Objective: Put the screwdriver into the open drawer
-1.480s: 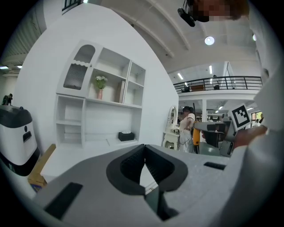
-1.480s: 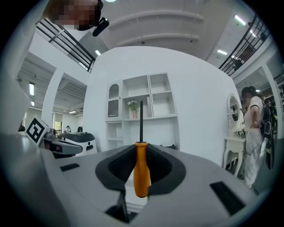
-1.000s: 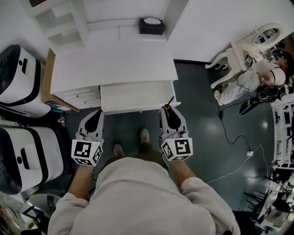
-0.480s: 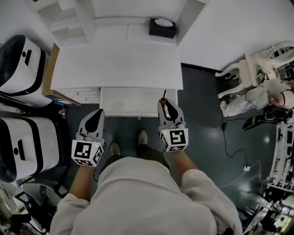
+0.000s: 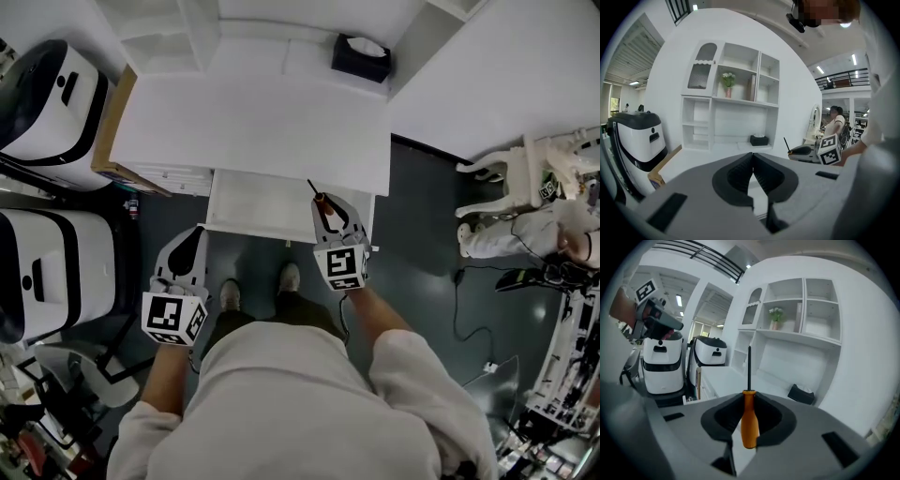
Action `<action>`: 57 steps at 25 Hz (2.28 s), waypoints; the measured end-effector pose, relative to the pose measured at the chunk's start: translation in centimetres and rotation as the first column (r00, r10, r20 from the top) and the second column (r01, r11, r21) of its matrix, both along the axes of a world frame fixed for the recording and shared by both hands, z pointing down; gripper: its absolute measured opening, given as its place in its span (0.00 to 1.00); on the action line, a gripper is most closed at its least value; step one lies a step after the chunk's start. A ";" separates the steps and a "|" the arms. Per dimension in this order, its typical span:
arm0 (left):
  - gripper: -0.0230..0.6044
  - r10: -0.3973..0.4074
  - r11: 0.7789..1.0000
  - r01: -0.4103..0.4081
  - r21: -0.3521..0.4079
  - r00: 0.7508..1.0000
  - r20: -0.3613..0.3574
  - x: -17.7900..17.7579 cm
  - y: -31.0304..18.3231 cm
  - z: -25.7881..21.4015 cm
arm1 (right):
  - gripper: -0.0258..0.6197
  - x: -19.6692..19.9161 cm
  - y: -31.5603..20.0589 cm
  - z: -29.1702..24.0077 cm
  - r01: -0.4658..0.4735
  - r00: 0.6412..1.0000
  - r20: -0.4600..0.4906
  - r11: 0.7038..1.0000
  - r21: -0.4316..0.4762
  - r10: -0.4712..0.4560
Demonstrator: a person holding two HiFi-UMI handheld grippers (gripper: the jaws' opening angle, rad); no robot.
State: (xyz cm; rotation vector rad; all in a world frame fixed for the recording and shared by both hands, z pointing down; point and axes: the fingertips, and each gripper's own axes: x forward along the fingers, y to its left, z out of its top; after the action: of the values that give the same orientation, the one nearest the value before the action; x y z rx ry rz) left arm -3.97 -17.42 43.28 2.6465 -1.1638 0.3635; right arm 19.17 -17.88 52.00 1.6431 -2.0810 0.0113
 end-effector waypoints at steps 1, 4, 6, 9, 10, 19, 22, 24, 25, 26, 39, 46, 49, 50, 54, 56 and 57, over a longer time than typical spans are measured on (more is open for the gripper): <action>0.04 -0.014 1.000 0.014 -0.004 1.000 0.004 -0.3 0.0 0.2 | 0.16 -0.2 -0.3 1.0 0.018 1.000 -0.022 1.000 -0.021 -0.019; 0.04 -0.057 0.998 0.057 -0.014 0.998 0.016 -1.3 0.2 0.5 | 0.16 -0.8 -1.0 4.1 0.071 0.994 -0.083 0.994 -0.081 -0.078; 0.04 -0.080 0.997 0.081 -0.020 0.997 0.022 -1.8 0.5 0.6 | 0.16 -1.2 -1.4 5.9 0.101 0.987 -0.112 0.988 -0.115 -0.114; 0.04 -0.114 0.993 0.115 -0.030 0.993 0.033 -2.8 0.7 1.2 | 0.16 -1.9 -2.2 8.4 0.138 0.976 -0.146 0.978 -0.158 -0.162; 0.04 -0.126 0.991 0.128 -0.034 0.991 0.038 -3.1 0.8 1.4 | 0.16 -2.1 -2.5 9.2 0.152 0.971 -0.158 0.973 -0.173 -0.180; 0.04 -0.221 0.972 0.226 -0.067 0.972 0.077 -5.7 1.7 2.8 | 0.16 -3.3 -4.1 16.6 0.259 0.896 -0.273 0.912 -0.318 -0.350; 0.04 -0.239 0.967 0.245 -0.073 0.967 0.087 -6.1 2.0 3.0 | 0.16 -3.6 -4.3 19.0 0.279 0.871 -0.293 0.887 -0.368 -0.395; 0.04 -0.246 0.964 0.253 -0.078 0.965 0.095 -6.3 2.1 3.2 | 0.16 -3.6 -4.2 20.5 0.285 0.858 -0.299 0.871 -0.401 -0.418; 0.04 -0.249 0.963 0.257 -0.081 0.964 0.099 -6.4 2.2 3.3 | 0.16 -3.7 -4.2 21.1 0.286 0.853 -0.301 0.863 -0.416 -0.427; 0.04 -0.252 0.962 0.261 -0.084 0.962 0.103 -6.6 2.2 3.4 | 0.16 -3.7 -4.2 21.8 0.286 0.848 -0.301 0.856 -0.431 -0.435; 0.04 -0.305 0.936 0.328 -0.128 0.936 0.173 -7.8 2.9 4.8 | 0.16 -3.8 -4.3 30.0 0.310 0.791 -0.271 0.742 -0.595 -0.548; 0.04 -0.339 0.919 0.367 -0.140 0.921 0.192 -9.1 3.3 5.3 | 0.16 -4.6 -4.5 32.3 0.320 0.759 -0.264 0.693 -0.646 -0.596; 0.04 -0.345 0.916 0.375 -0.142 0.918 0.196 -9.5 3.3 5.4 | 0.16 -4.8 -4.4 33.3 0.313 0.757 -0.249 0.669 -0.674 -0.604; 0.04 -0.346 0.915 0.376 -0.143 0.917 0.197 -9.7 3.3 5.5 | 0.16 -4.8 -4.3 33.6 0.310 0.753 -0.249 0.662 -0.682 -0.609; 0.04 -0.353 0.910 0.386 -0.150 0.913 0.205 -10.3 3.4 5.8 | 0.16 -5.0 -4.1 35.0 0.302 0.734 -0.249 0.632 -0.714 -0.632; 0.04 -0.357 0.908 0.391 -0.152 0.911 0.207 -10.5 3.5 6.0 | 0.16 -5.0 -4.2 35.4 0.297 0.727 -0.248 0.619 -0.727 -0.640; 0.04 -0.358 0.907 0.393 -0.153 0.910 0.209 -10.6 3.5 6.1 | 0.16 -4.9 -4.2 35.5 0.293 0.724 -0.249 0.614 -0.733 -0.644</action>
State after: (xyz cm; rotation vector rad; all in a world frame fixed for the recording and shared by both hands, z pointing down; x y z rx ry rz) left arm -14.57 -13.90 49.37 2.1934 -1.5719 0.6102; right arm 14.25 -22.05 87.52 0.5270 -1.7460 0.1113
